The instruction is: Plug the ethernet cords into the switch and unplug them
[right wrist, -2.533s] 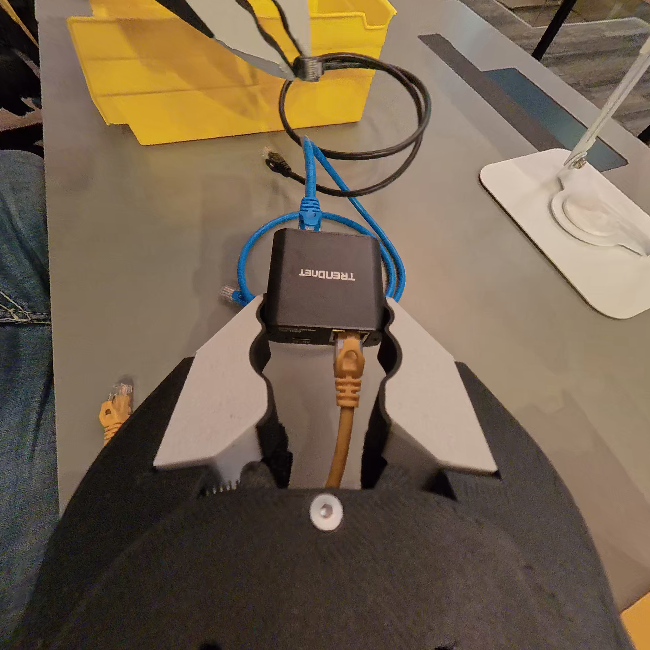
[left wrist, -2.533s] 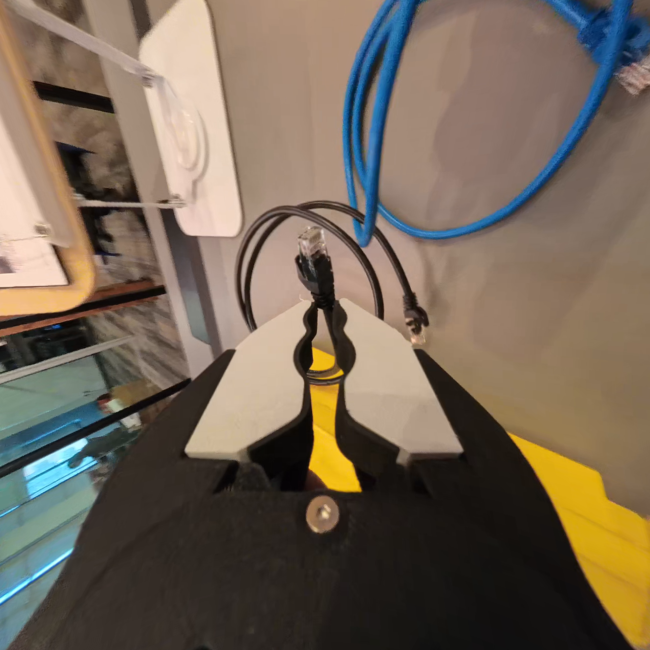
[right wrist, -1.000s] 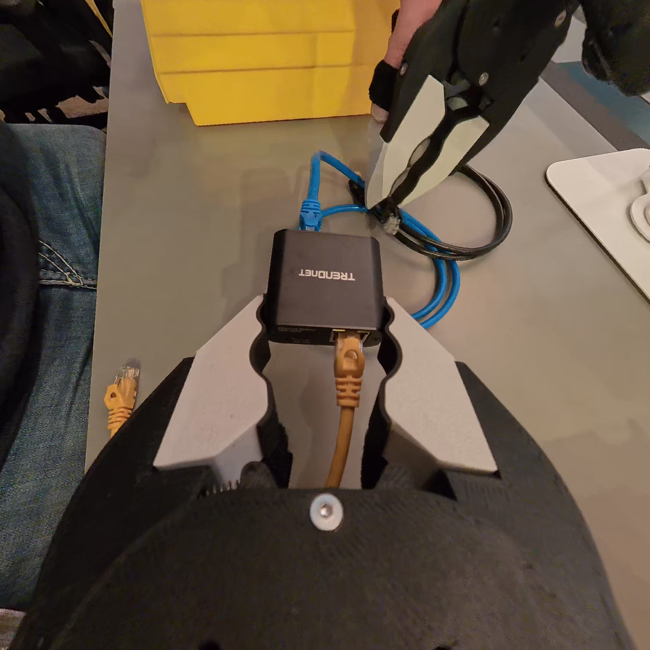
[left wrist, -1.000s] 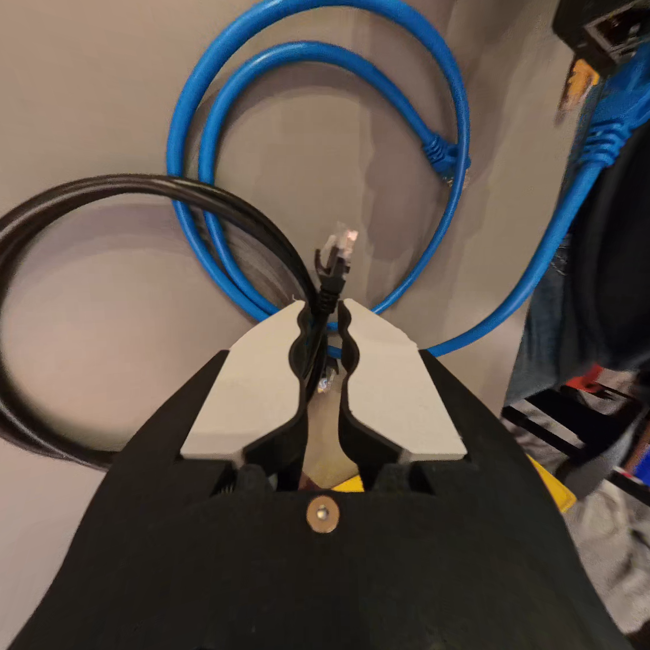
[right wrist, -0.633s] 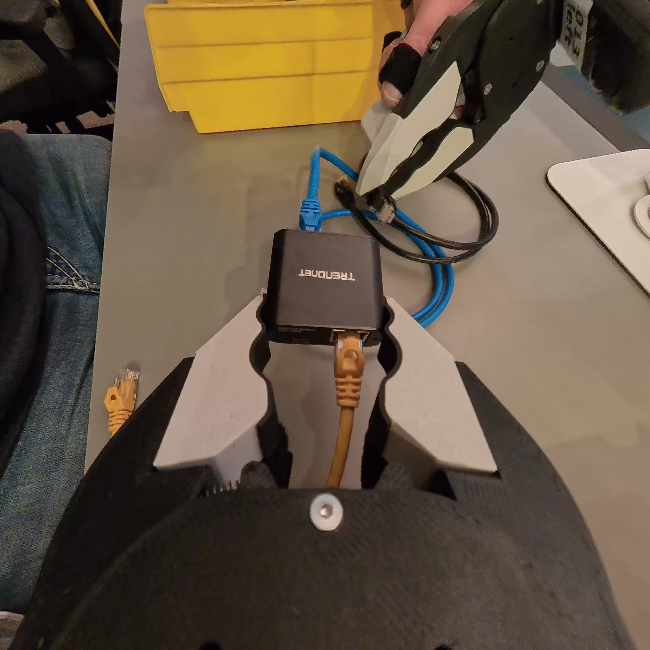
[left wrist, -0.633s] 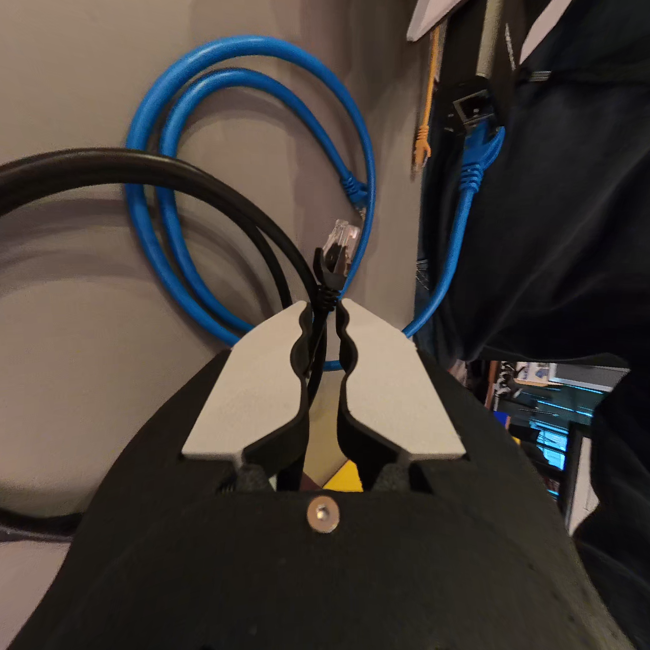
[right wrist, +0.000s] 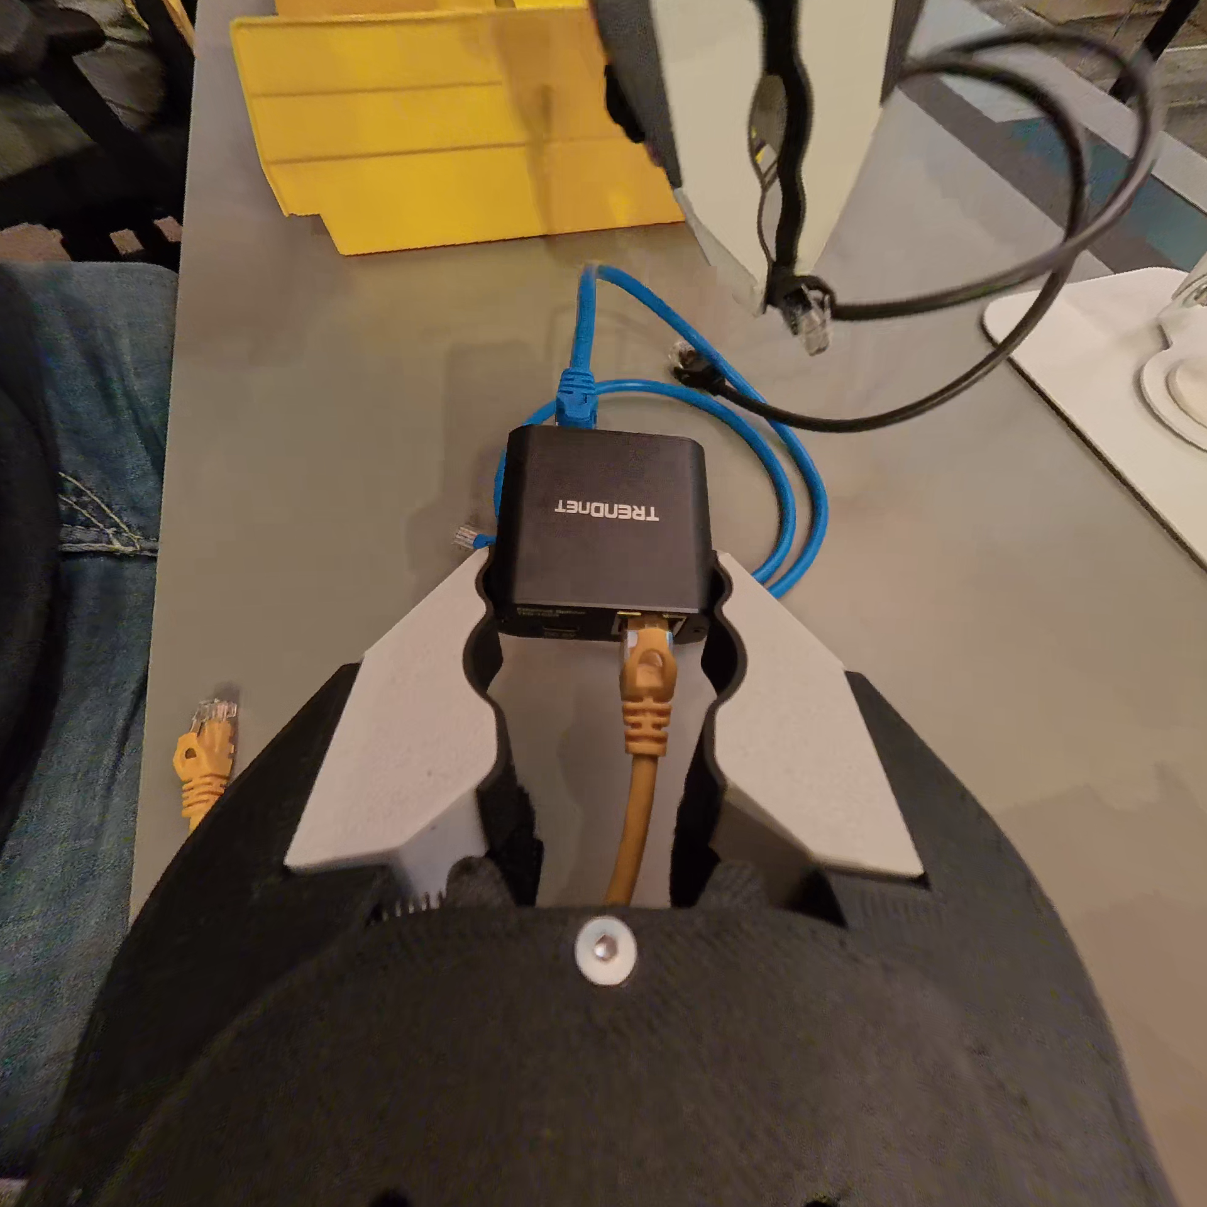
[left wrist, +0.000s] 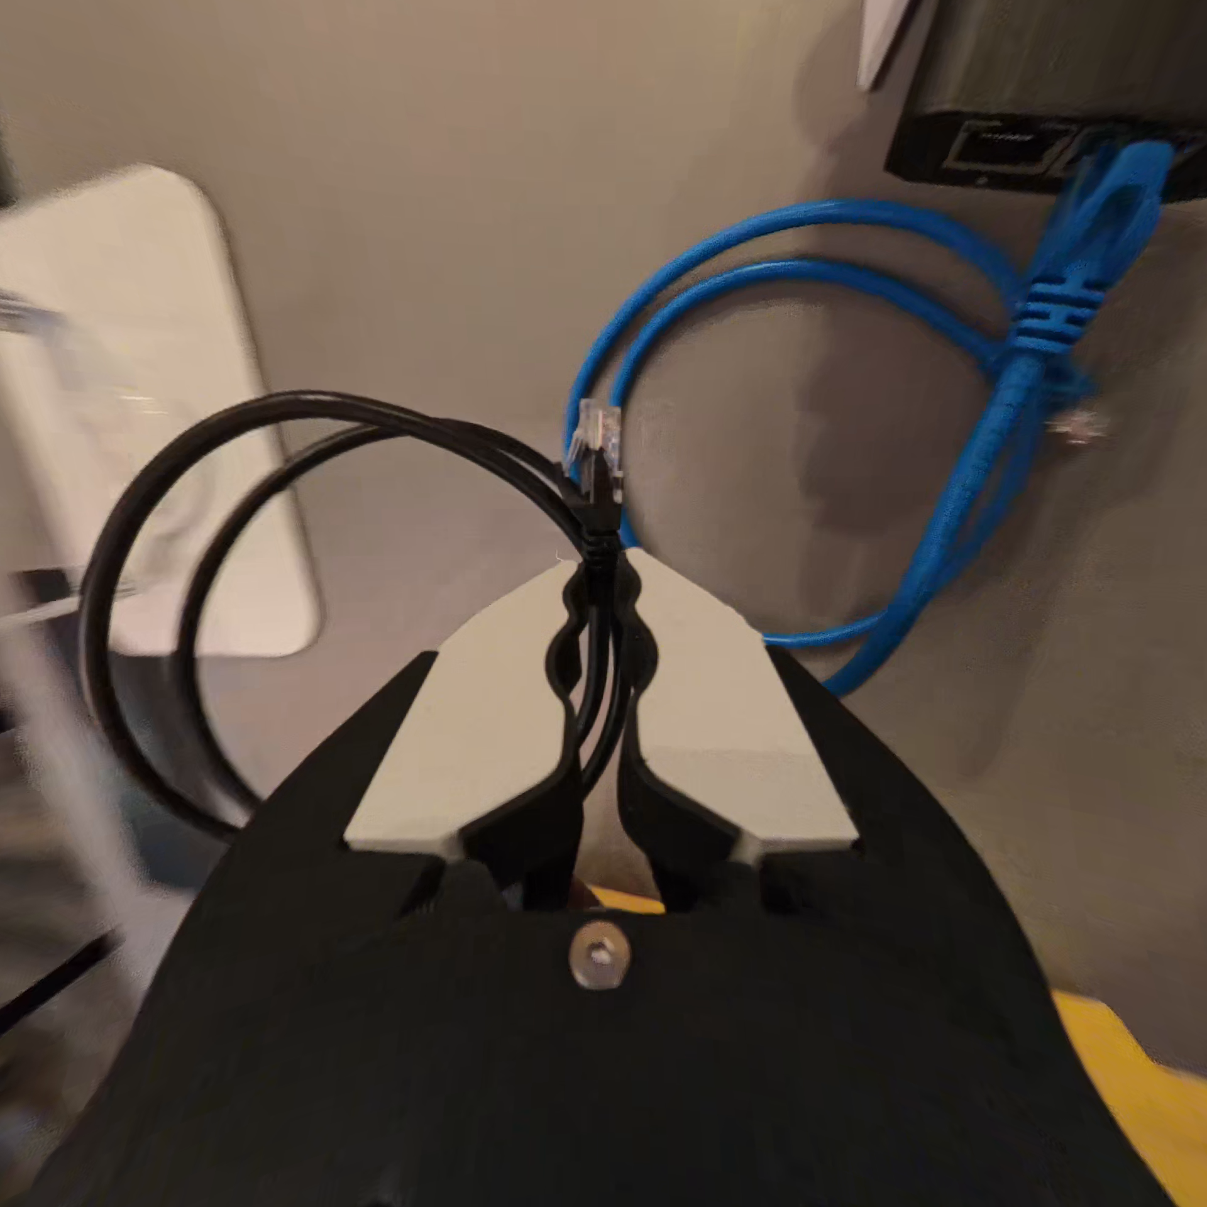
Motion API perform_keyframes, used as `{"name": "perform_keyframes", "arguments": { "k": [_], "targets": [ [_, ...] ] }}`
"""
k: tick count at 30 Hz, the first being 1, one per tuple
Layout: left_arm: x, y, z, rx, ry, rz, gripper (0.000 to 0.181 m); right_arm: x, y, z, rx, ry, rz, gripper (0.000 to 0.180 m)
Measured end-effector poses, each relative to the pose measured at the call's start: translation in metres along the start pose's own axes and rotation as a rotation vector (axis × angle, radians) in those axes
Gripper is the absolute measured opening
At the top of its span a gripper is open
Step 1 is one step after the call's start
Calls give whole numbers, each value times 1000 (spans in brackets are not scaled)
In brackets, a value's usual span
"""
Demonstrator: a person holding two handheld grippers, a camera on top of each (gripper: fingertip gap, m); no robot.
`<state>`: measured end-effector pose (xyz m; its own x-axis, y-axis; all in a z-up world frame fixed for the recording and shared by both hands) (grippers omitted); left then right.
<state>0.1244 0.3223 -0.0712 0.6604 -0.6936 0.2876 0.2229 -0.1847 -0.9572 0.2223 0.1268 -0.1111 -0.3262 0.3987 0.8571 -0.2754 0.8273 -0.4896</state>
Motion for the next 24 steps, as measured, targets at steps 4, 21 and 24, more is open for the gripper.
{"name": "perform_keyframes", "arguments": {
  "k": [4, 21, 24],
  "targets": [
    [14, -5, -38, 307, 106, 62, 7, 4, 0, -1, -8, -2, 5, 60],
    [37, 11, -97, 682, 423, 286, 7, 17, 3, 3, 17, -45, -11, 61],
    [37, 12, -100, 684, 426, 298, 7, 16, 3, 2, 28, -23, -31, 61]
  ]
}}
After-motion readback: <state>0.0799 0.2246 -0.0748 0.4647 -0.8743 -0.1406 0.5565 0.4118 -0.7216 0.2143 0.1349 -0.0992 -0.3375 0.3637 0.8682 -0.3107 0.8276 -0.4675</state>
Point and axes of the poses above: each gripper's, where its closed fingertips meet, y out along the fingers, x out of its top, z = x × y across the jaws, the point moved 10 cm from there along -y, back along the fingers, and after that the axes turned 15 degrees about -x, right-handed, at the moved point
